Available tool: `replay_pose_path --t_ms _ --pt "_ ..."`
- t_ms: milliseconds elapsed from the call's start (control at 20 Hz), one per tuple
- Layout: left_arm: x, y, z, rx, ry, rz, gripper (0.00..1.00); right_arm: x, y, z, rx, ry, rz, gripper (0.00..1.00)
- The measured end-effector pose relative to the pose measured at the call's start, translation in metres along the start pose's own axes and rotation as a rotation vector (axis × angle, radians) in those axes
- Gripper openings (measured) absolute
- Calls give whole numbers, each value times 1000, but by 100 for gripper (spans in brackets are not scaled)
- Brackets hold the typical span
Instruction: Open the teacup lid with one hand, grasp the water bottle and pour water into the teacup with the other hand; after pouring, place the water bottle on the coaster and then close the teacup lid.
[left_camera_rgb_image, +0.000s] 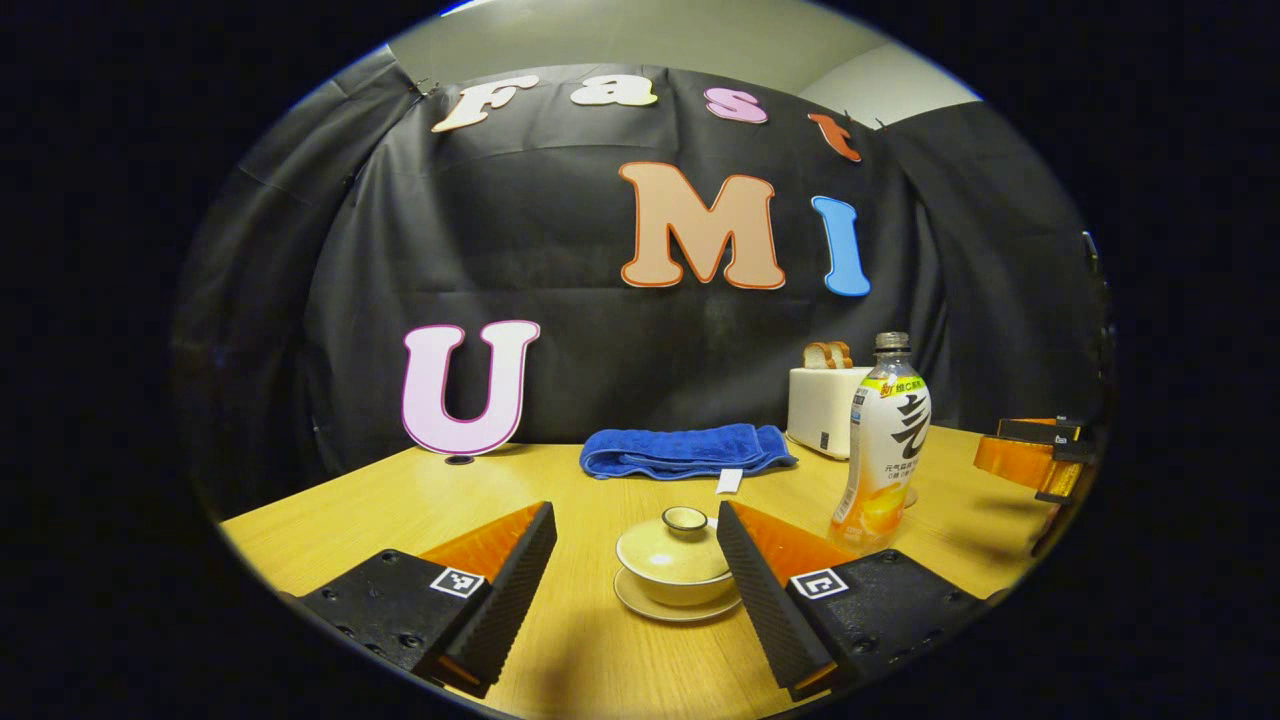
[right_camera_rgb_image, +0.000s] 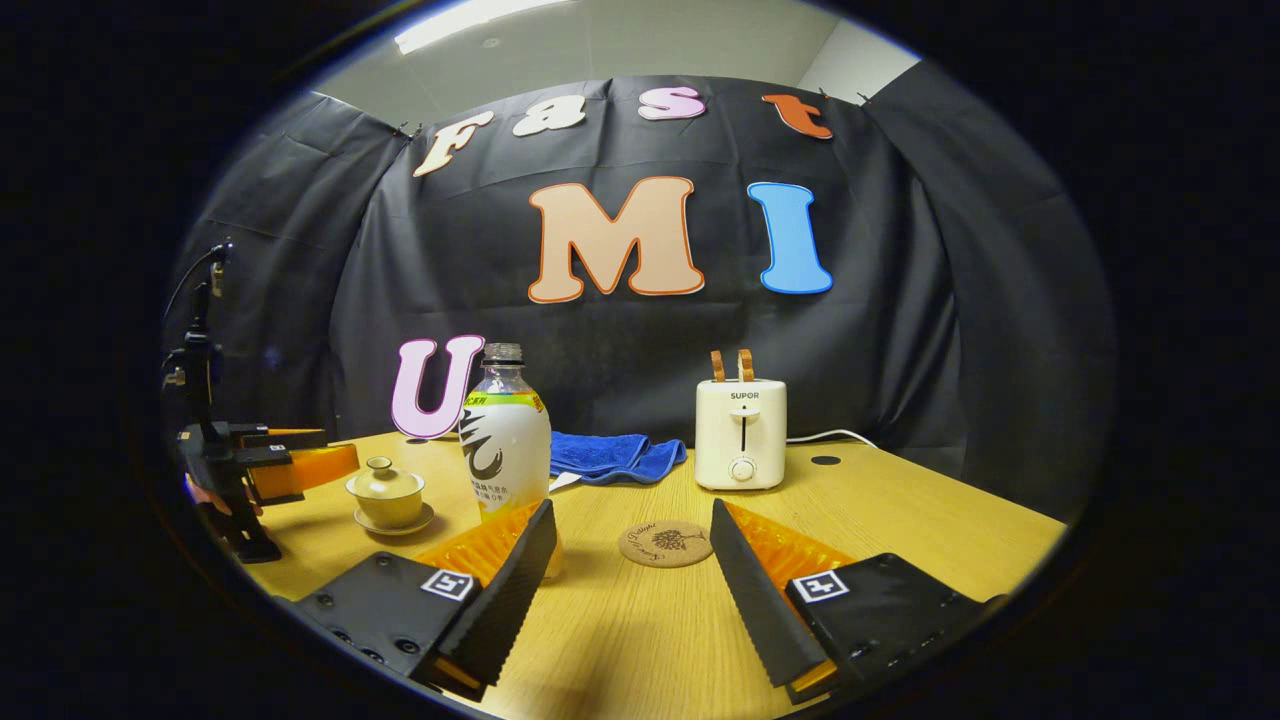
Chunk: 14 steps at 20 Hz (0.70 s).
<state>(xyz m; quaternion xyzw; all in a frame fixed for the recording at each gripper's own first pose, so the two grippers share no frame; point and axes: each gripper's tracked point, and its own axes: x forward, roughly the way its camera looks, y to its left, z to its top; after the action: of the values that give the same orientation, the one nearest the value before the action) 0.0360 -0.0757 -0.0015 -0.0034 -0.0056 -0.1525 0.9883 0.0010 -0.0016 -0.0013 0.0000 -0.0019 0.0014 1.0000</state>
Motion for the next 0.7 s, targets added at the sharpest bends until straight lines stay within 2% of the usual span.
replay_pose_path --t_ms 100,300,550,650,700 --pt "7 -6 -1 1 0 -28 89 1 0 0 0 0 0 98" --pt "21 -16 -1 5 10 -77 89 1 1 0 0 0 4 98" --pt "34 -27 -15 29 84 -131 86 1 1 0 0 0 7 98" --pt "38 -29 -17 44 106 -131 77 1 1 1 0 0 7 98" --pt "40 -29 -20 53 117 -129 68 1 0 0 0 0 7 94"
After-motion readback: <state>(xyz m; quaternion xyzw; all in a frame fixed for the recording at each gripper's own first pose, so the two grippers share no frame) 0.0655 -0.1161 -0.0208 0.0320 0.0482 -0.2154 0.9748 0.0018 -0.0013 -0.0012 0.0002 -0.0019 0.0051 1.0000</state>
